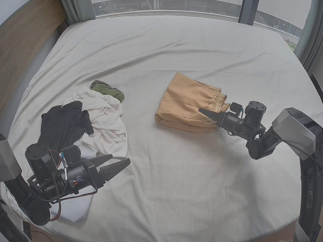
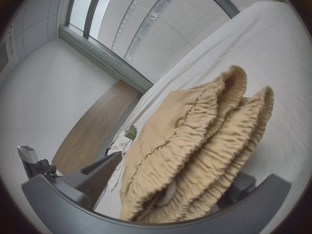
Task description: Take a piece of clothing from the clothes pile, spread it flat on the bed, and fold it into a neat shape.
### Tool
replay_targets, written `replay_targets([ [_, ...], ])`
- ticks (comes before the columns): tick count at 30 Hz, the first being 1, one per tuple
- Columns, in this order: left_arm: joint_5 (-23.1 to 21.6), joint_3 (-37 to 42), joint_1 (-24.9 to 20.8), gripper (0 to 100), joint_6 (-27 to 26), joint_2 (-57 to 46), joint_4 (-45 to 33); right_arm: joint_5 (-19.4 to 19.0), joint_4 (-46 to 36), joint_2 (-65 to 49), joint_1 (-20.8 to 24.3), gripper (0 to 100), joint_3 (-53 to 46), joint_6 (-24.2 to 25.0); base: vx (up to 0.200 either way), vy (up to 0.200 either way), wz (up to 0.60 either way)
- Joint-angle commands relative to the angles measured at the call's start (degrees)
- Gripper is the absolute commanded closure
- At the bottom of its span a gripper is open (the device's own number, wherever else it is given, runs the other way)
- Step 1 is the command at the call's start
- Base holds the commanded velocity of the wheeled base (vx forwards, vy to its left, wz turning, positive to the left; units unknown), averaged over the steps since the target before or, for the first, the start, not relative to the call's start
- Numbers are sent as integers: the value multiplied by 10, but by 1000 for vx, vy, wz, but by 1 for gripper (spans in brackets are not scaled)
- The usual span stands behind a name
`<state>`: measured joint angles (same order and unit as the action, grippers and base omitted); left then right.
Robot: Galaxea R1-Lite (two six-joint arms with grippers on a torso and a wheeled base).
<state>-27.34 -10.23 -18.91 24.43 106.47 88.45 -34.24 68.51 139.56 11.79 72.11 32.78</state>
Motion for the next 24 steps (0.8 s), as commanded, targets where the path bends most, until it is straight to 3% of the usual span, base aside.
replay_targets([
  [1, 0, -1, 1, 0, 1, -2, 1, 8, 10, -9, -1, 0, -25, -4, 0, 0, 0],
  [12, 0, 1, -2, 0, 2, -25, 1, 8, 45, -127, -59, 0, -194, -69, 0, 0, 0],
  [16, -2, 5, -17, 0, 33, -69, 1, 8, 123, -195, -72, 0, -290, -70, 0, 0, 0],
  [18, -10, 16, -65, 0, 114, -154, 0, 8, 180, -258, -71, 0, -379, -71, 0, 0, 0],
  [20, -12, 16, -90, 0, 150, -206, -5, 7, 201, -304, -65, 0, -439, -74, 0, 0, 0],
  [24, -10, 24, -122, 0, 156, -261, -12, 1, 197, -398, -40, 0, -529, -87, 0, 0, 0],
])
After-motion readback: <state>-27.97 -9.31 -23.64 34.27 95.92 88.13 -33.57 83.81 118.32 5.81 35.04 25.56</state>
